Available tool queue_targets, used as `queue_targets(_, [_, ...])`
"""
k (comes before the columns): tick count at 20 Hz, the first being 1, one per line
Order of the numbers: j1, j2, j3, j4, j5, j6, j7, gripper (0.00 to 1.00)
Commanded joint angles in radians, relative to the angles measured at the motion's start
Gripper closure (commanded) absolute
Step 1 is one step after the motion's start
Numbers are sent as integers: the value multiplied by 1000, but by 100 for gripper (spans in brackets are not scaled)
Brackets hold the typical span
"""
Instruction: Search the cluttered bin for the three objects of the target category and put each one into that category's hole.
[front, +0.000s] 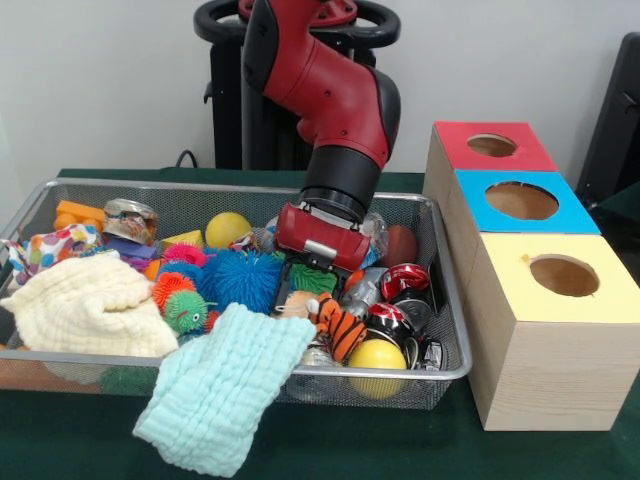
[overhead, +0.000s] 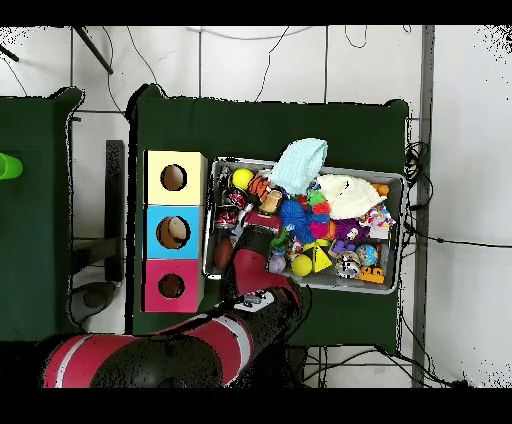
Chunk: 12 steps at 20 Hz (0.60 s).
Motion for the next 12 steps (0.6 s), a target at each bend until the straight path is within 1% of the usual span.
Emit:
queue_targets(1, [24,68,118,-130,101,156,47,0])
queue_targets(3, [41,57,106,-123,114,169,42,0])
queue_targets(5, [51,20,101,-108,109,202,53,0])
queue_targets(8, [73,-49,87,-97,110,304,49,0])
queue_targets(10, [91,-64,72,-103,136,336,41,0])
queue_targets(12, [106,-63,60,-117,160,355,39,0])
